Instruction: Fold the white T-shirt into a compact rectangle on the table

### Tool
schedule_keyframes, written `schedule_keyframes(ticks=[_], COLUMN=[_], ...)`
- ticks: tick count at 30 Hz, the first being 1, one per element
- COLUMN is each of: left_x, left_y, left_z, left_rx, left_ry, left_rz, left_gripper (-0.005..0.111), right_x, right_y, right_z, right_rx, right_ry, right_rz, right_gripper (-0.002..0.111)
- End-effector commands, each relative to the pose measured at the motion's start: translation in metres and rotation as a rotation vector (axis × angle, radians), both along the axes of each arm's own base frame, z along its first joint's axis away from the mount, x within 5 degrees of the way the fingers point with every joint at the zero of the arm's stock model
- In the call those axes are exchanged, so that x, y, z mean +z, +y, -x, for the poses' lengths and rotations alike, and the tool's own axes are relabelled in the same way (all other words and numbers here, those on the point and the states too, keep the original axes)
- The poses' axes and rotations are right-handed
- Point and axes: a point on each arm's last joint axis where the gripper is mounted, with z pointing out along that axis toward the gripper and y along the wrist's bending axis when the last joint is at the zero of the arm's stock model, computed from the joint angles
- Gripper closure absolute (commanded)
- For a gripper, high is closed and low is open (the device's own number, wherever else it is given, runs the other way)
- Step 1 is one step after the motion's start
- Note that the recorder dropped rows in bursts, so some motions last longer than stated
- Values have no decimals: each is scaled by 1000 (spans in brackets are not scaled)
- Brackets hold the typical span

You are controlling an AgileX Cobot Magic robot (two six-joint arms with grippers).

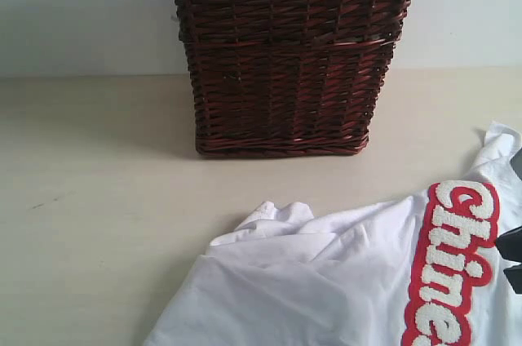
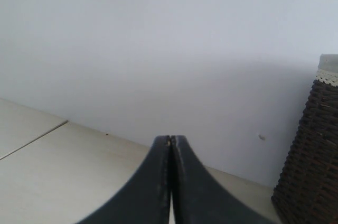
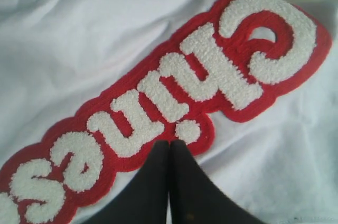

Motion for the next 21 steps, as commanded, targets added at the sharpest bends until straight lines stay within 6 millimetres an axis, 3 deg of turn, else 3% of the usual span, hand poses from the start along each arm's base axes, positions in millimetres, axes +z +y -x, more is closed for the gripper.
schedule_keyframes(ticks=[1, 7, 11, 14, 17, 21], left_x=[-1, -1, -1, -1, -1, -1], left_y=[0, 0, 0, 0, 0, 0], left_z=[0, 0, 0, 0, 0, 0], left_rx=[1, 1, 1, 1, 1, 1], left_ry=[-1, -1, -1, -1, -1, -1], left_rz=[-4, -4, -4, -4, -4, -4], left_gripper=[107, 107, 107, 107, 107, 107], right_x=[0, -13, -34, -63, -70, -81], right_y=[-1, -25, -27, -31, -33, -38], right_z=[1, -23, -30, -34, -41, -70], right_rx=[-9, -181, -176, -161, -164, -164], right_ry=[-19, -138, -45, 59, 82, 93], right_rz=[13, 199, 199, 229, 232, 233], right_gripper=[108, 108, 108, 108, 108, 108])
